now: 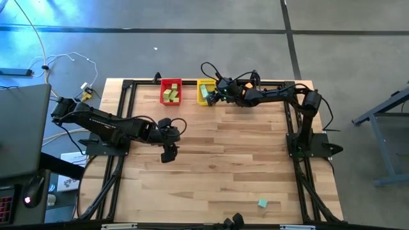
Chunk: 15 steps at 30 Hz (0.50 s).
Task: Sort & place blocks by color
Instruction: Put the blue block into the yellow basket
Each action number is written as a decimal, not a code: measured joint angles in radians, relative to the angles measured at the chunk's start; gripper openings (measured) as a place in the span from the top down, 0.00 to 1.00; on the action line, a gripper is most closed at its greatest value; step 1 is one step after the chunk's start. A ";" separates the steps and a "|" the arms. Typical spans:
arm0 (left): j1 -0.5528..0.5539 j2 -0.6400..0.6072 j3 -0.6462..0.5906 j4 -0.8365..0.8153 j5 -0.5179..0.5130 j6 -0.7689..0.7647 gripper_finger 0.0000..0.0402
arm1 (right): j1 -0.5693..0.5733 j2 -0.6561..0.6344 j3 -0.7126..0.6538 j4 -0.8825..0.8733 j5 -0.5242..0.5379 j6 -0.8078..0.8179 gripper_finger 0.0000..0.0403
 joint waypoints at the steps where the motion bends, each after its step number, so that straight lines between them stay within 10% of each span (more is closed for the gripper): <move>1: 0.000 0.000 0.000 0.000 0.000 0.003 0.49 | -0.001 0.000 0.000 0.009 0.003 -0.010 0.50; 15: 0.000 0.000 0.000 -0.002 0.000 0.005 0.49 | 0.048 -0.149 0.000 -0.159 -0.205 -0.053 0.44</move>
